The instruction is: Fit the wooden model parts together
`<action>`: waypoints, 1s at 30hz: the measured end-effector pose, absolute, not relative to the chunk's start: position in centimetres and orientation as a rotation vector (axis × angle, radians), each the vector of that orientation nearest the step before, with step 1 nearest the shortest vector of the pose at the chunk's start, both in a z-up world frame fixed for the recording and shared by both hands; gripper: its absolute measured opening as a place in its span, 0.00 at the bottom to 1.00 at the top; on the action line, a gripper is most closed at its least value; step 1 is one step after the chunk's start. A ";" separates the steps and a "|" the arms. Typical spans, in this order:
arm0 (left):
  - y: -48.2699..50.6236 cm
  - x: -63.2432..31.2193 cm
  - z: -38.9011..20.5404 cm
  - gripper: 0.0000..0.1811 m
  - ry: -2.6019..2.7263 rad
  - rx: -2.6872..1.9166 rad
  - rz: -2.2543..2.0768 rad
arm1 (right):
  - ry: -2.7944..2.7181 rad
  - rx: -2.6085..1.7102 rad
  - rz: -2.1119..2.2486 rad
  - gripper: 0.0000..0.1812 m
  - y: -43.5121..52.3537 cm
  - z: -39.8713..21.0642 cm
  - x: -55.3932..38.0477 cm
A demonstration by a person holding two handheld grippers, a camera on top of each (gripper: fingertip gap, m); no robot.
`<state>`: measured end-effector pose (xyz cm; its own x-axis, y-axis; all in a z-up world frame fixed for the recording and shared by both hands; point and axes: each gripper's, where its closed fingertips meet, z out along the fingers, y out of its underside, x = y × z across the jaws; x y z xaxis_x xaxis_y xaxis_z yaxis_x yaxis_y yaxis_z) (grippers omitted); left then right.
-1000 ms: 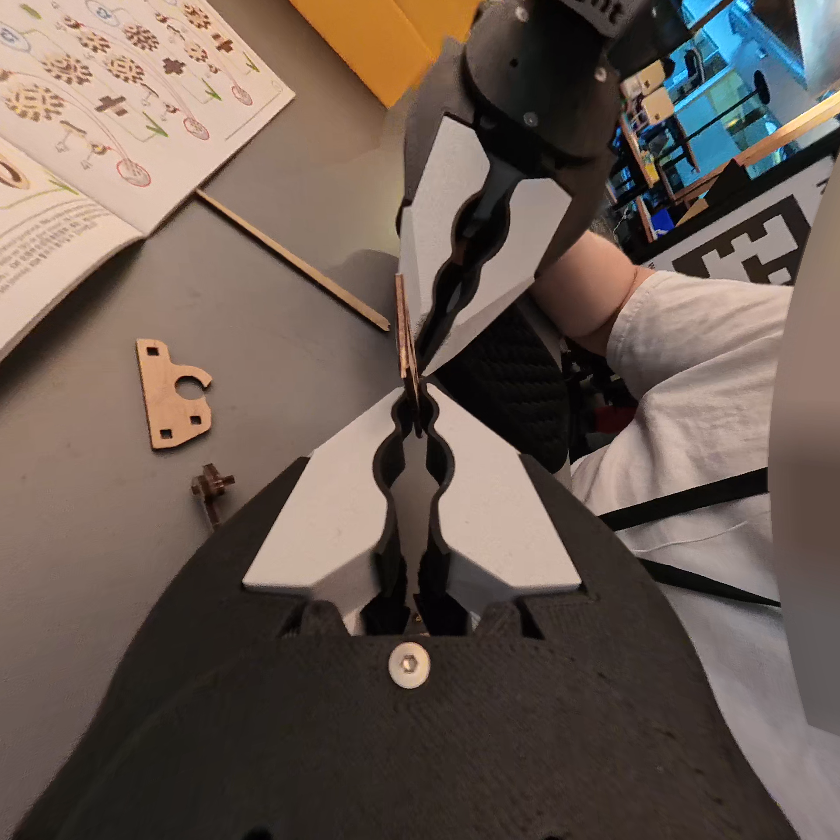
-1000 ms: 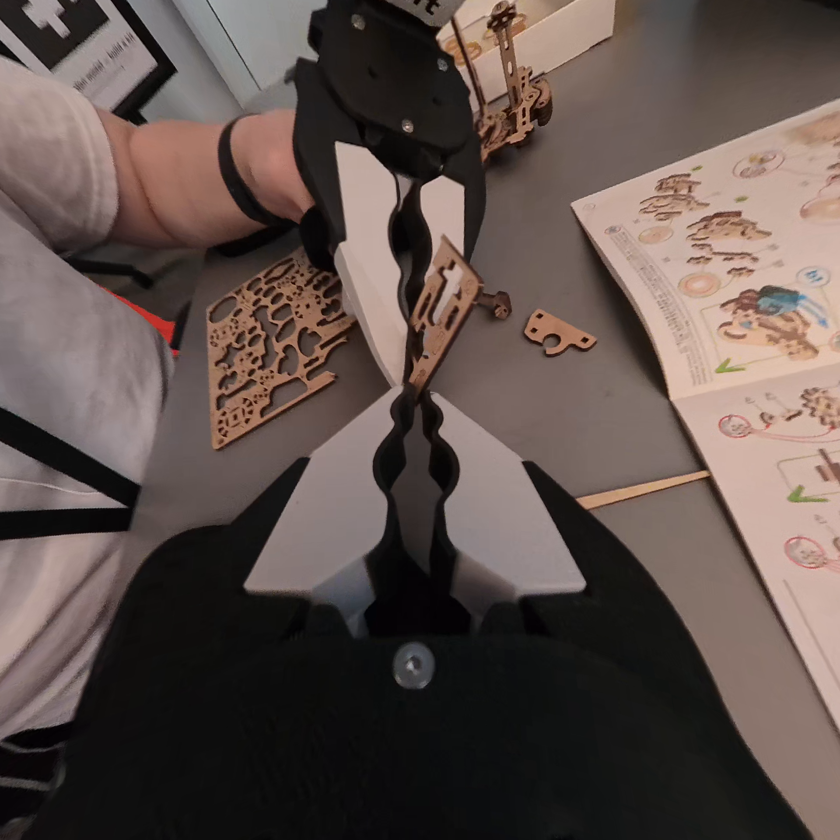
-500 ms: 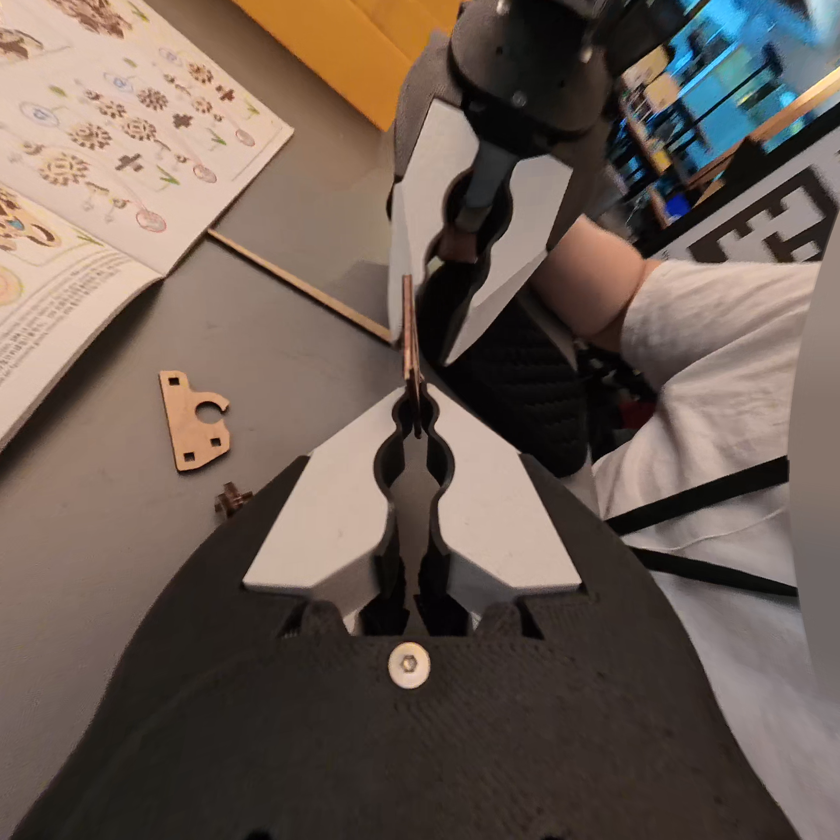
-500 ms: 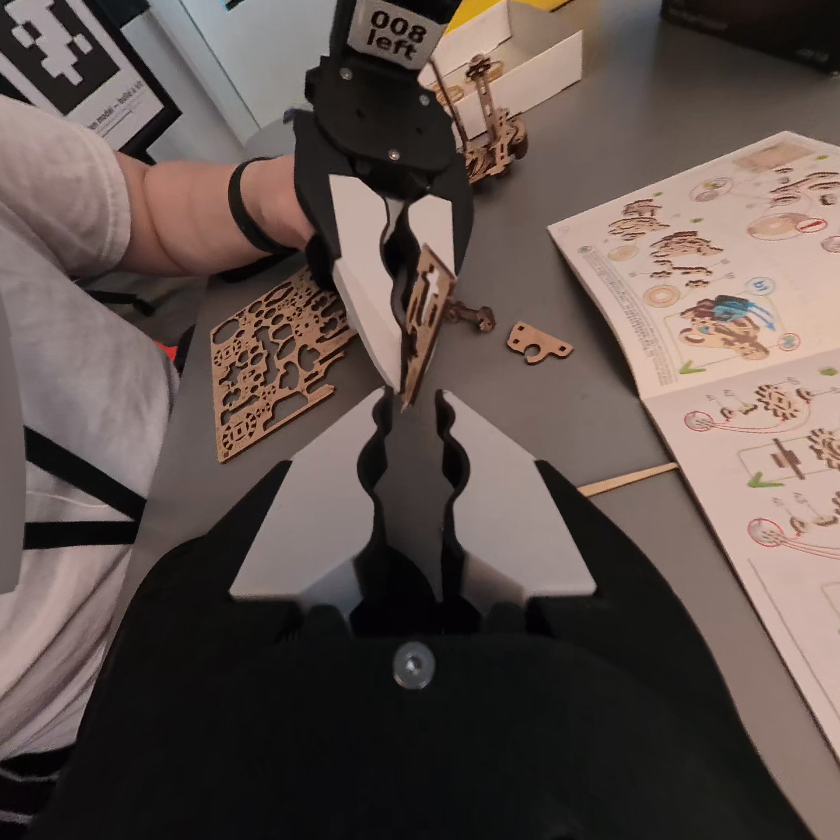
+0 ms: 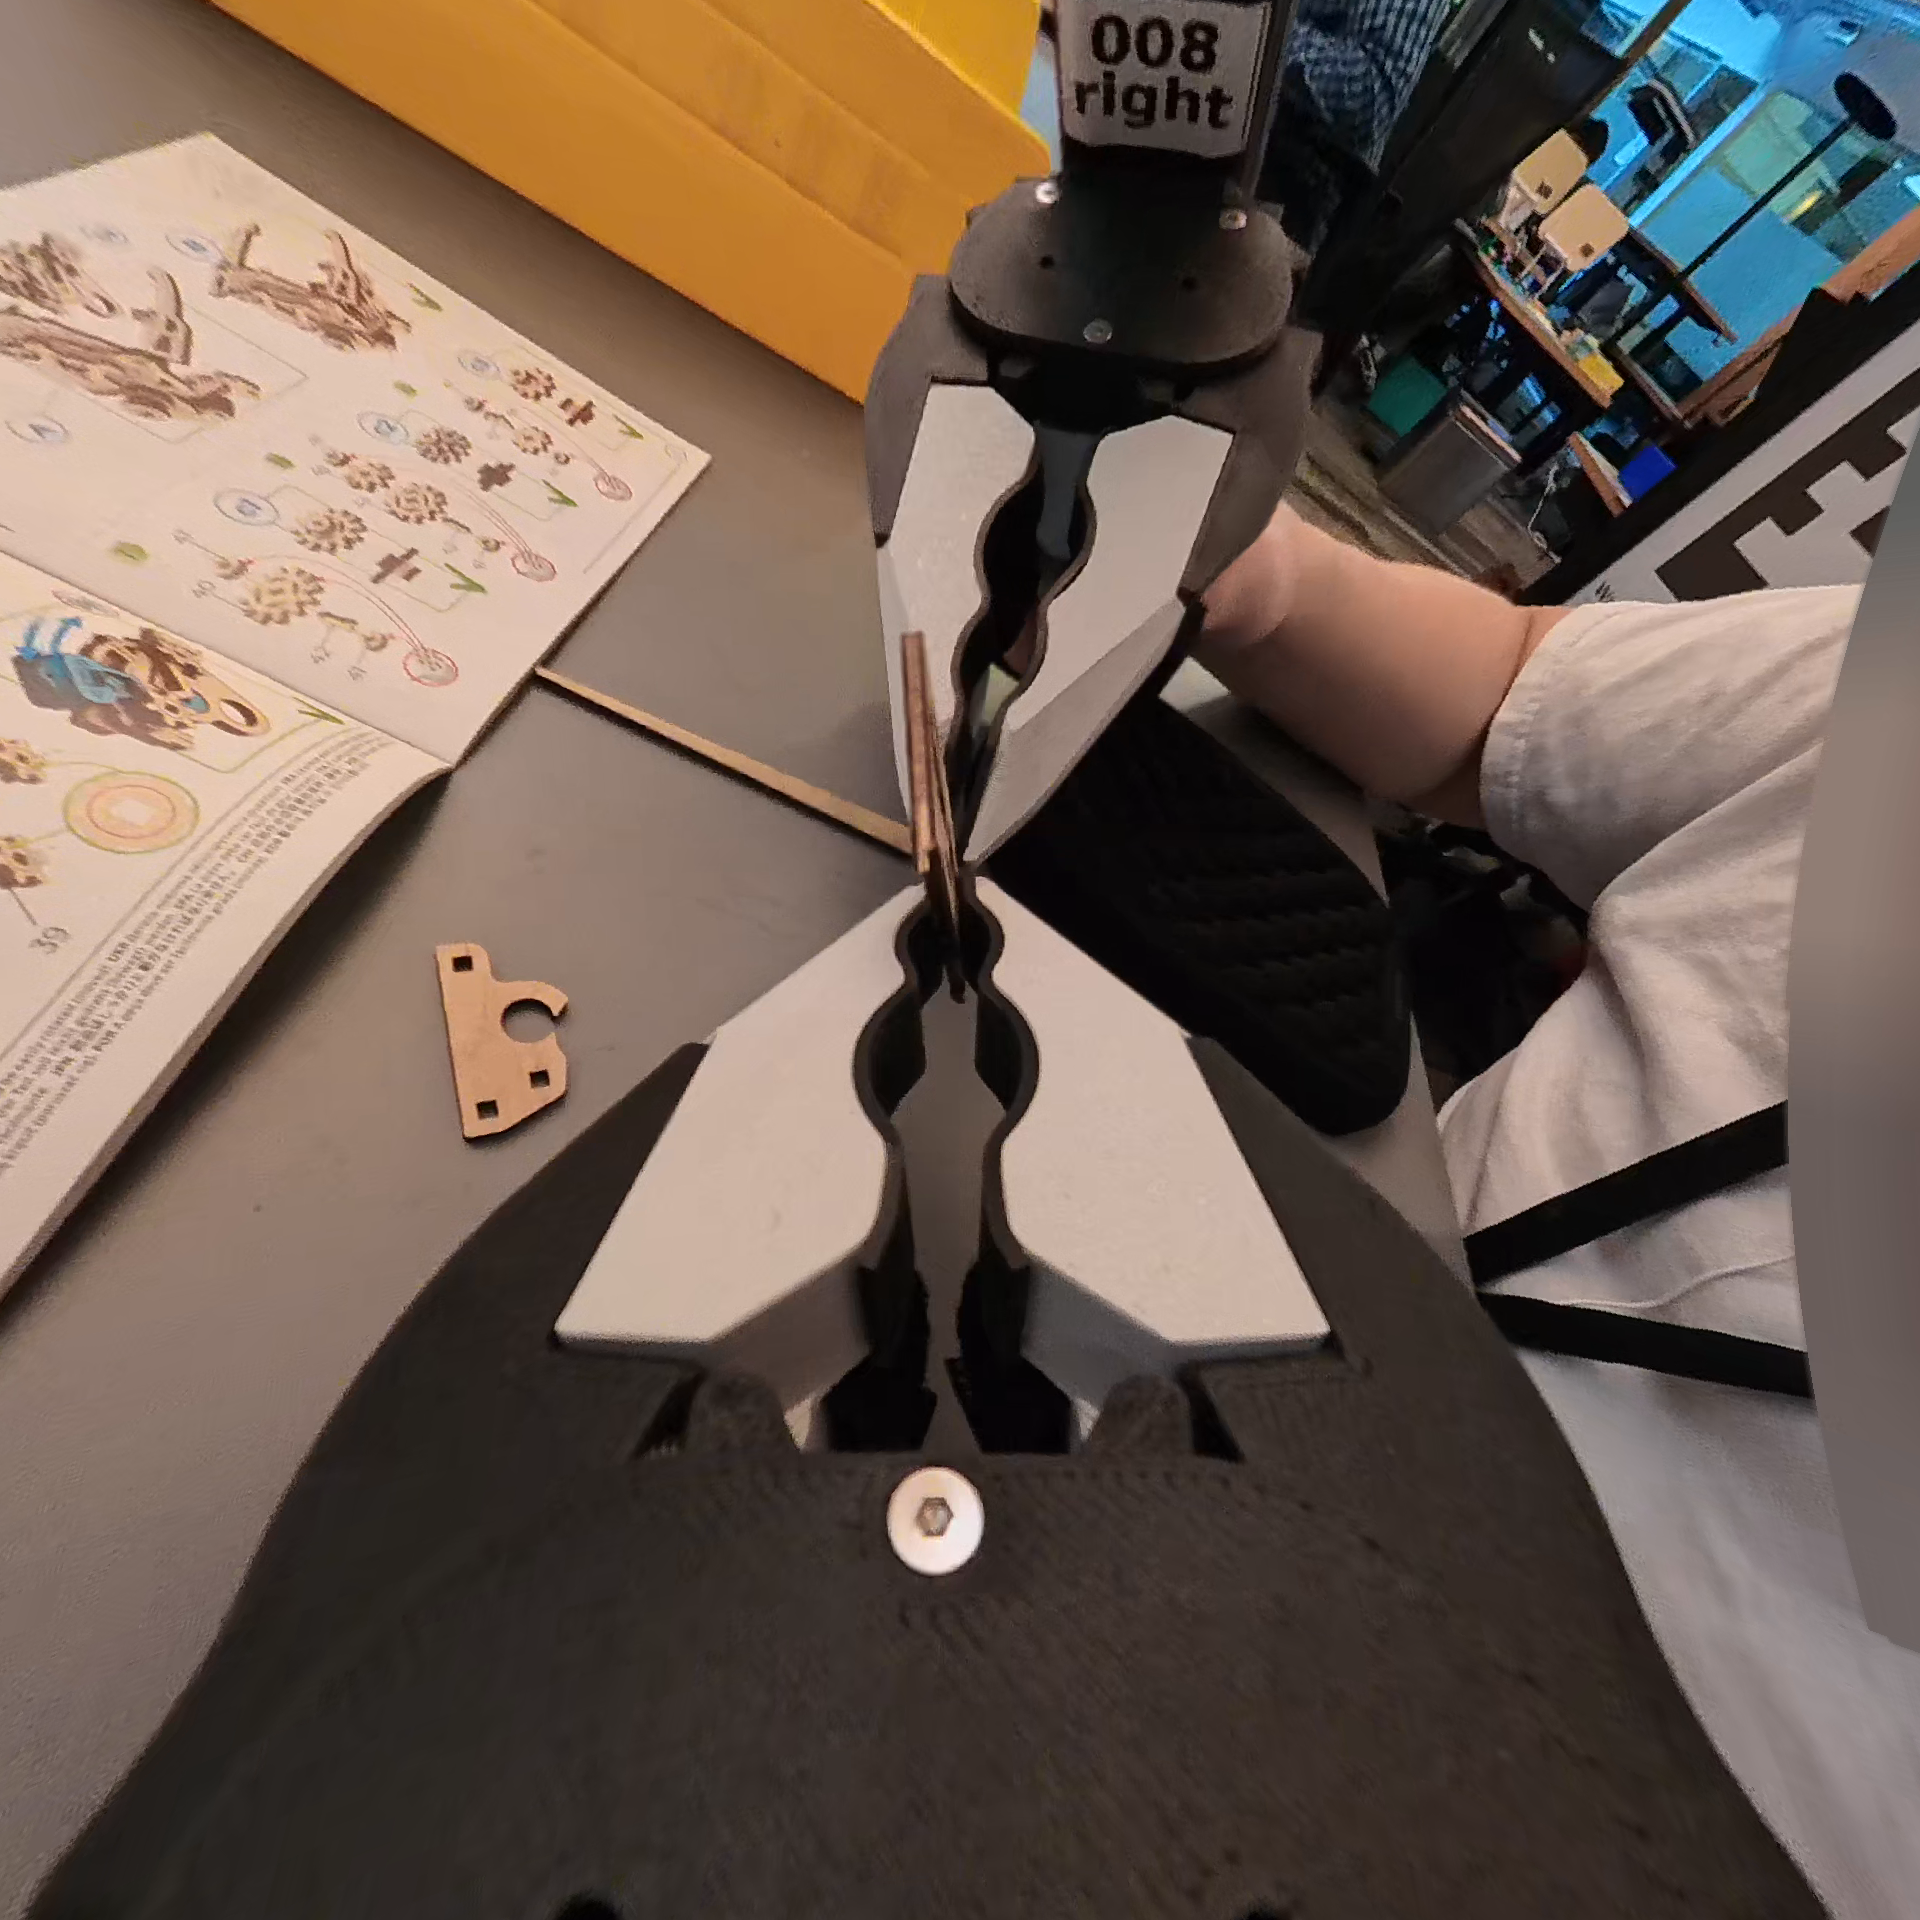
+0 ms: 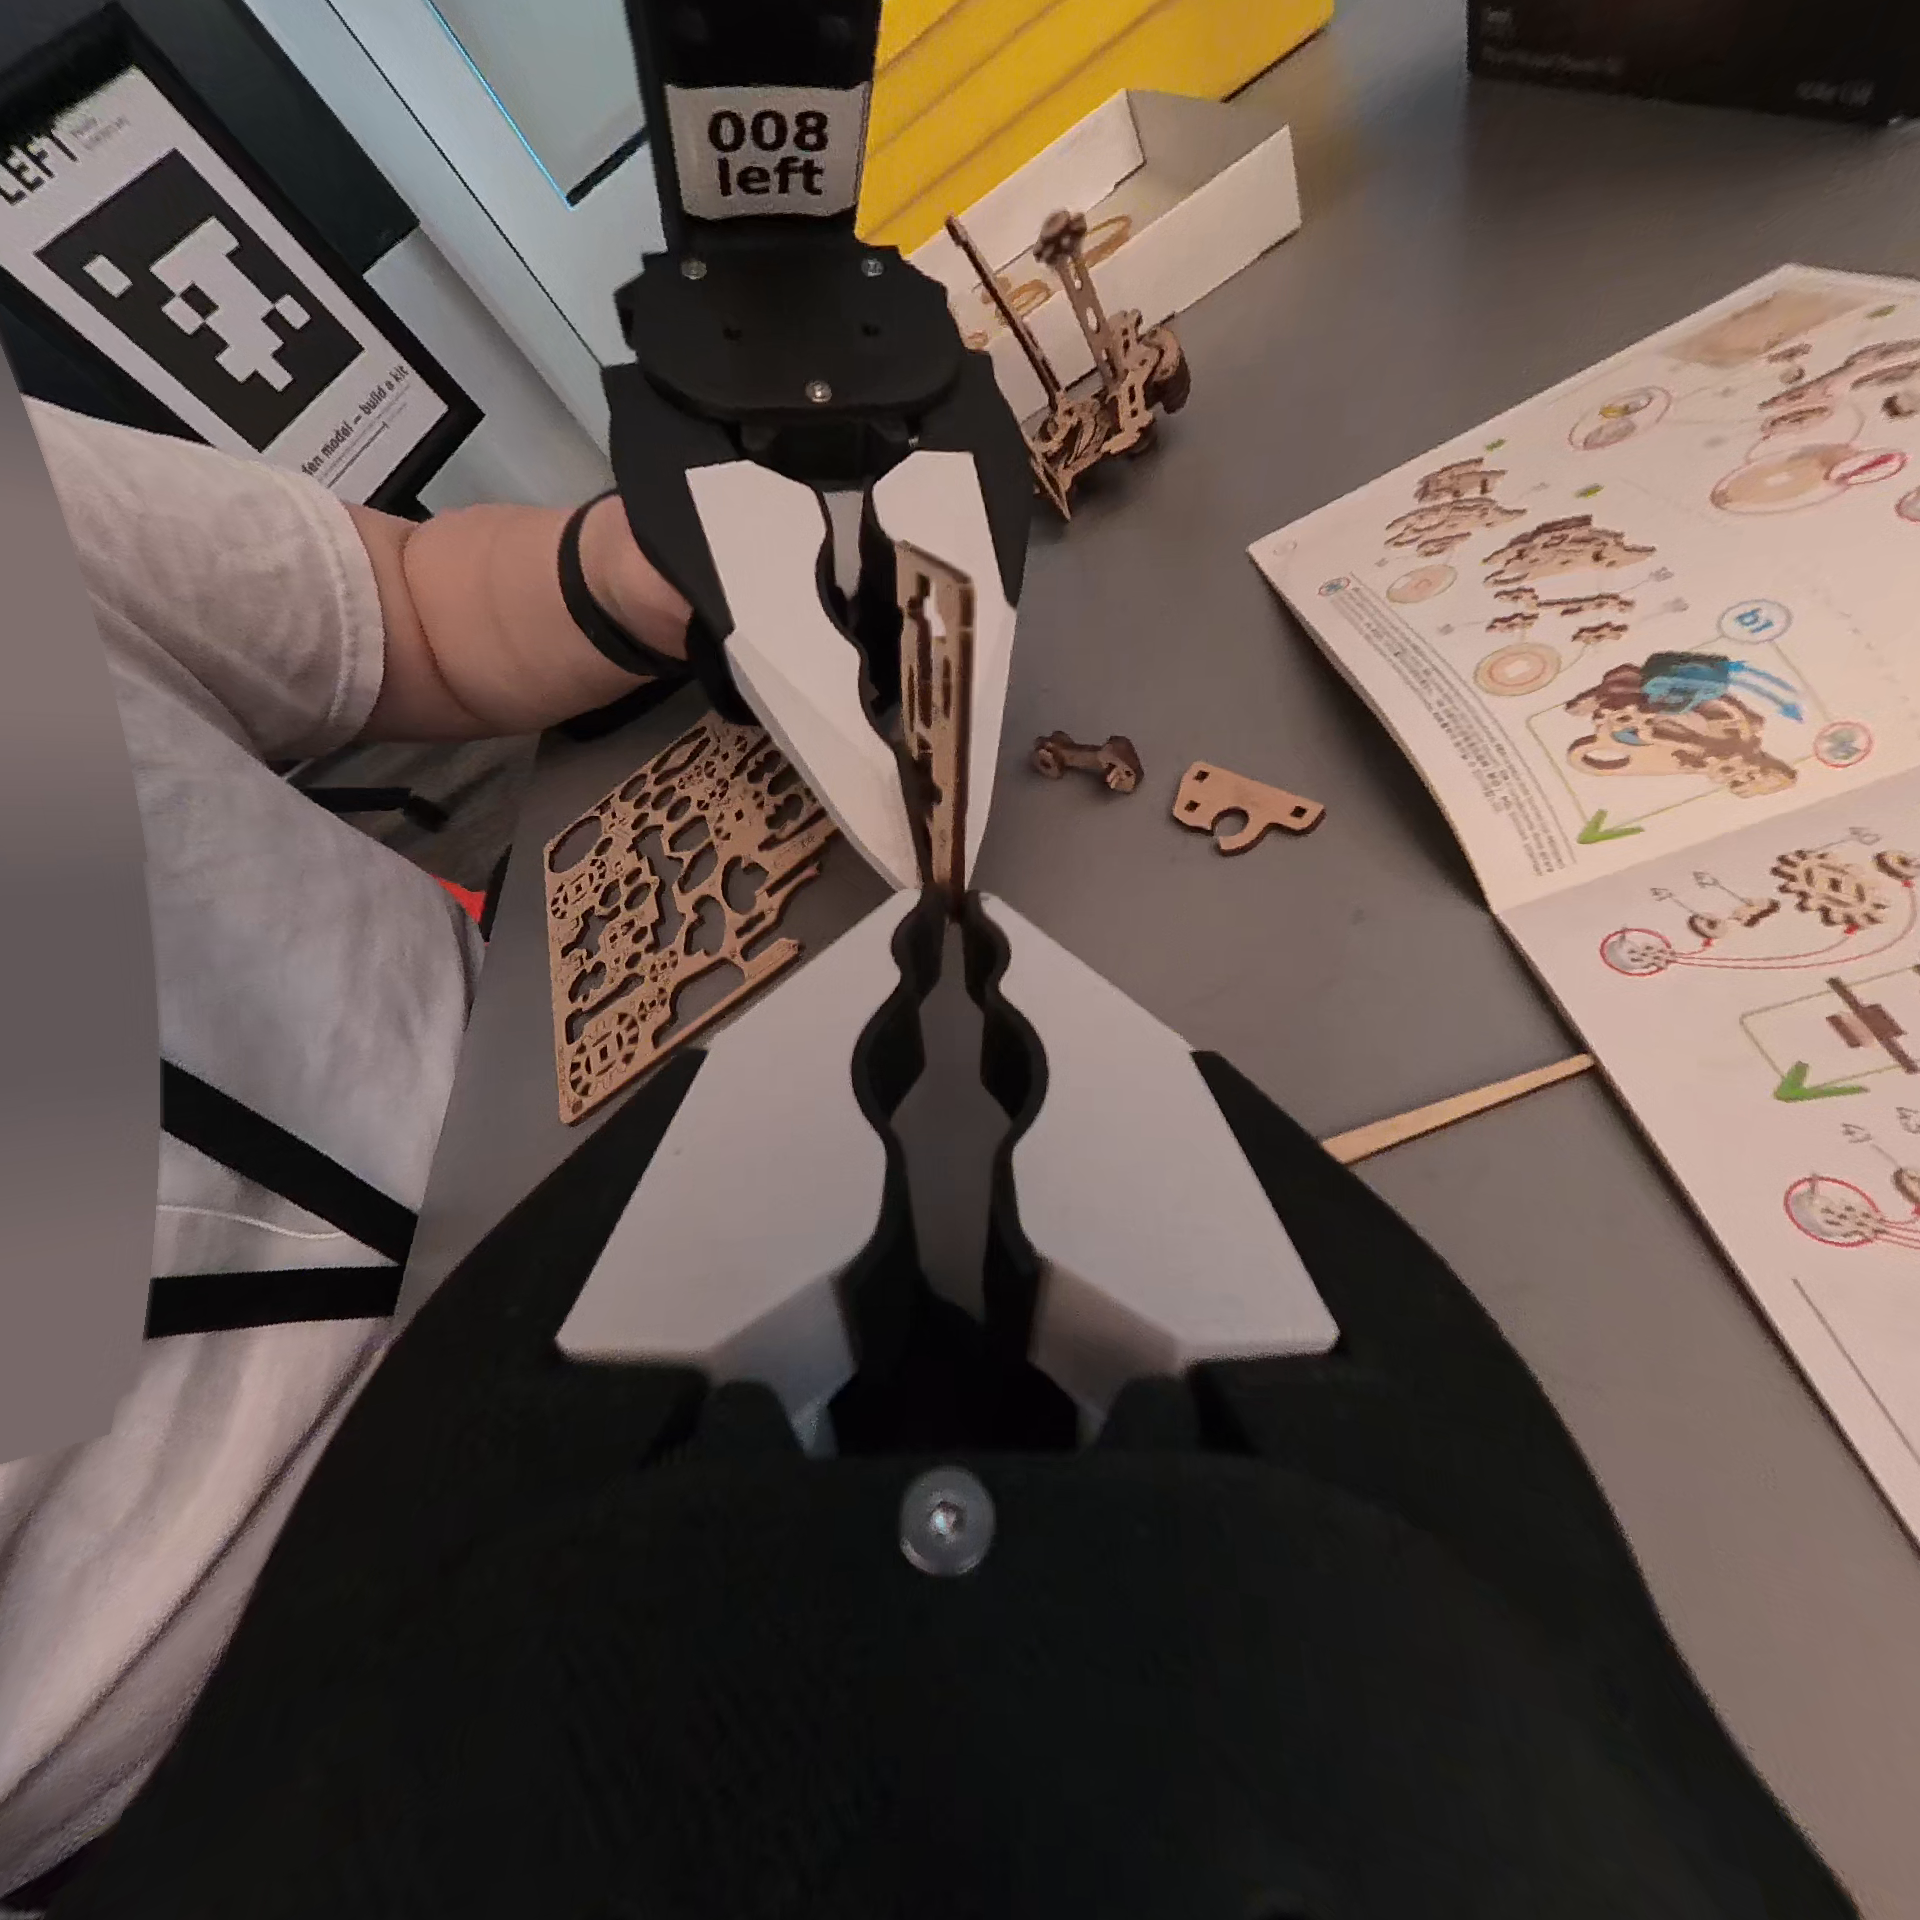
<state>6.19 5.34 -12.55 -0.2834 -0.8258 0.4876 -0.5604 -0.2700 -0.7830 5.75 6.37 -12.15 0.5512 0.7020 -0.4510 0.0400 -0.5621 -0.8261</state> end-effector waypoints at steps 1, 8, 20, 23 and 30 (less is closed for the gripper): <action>5.3 6.2 -12.3 0.00 1.714 -1.714 -1.587 | -0.617 -1.971 1.011 0.01 6.3 -12.0 5.7; 5.9 6.5 -12.7 0.00 1.637 -1.774 -1.551 | -0.670 -1.986 0.780 0.01 6.9 -12.5 6.1; 6.1 6.5 -12.7 0.00 1.627 -1.780 -1.595 | -0.723 -1.931 0.707 0.01 7.2 -12.5 6.3; 5.6 6.5 -11.9 0.00 1.643 -1.718 -1.655 | -0.609 -1.899 0.980 0.04 7.0 -11.6 6.4; 5.3 6.4 -11.5 0.00 1.658 -1.674 -1.700 | -0.633 -1.871 1.068 0.00 6.3 -10.9 5.9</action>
<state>6.37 5.28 -11.48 -0.3177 -0.7854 0.5312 -0.5116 -0.3297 -0.7934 5.93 6.30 -10.92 0.5037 0.7528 -0.4238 0.0103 -0.4957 -0.8684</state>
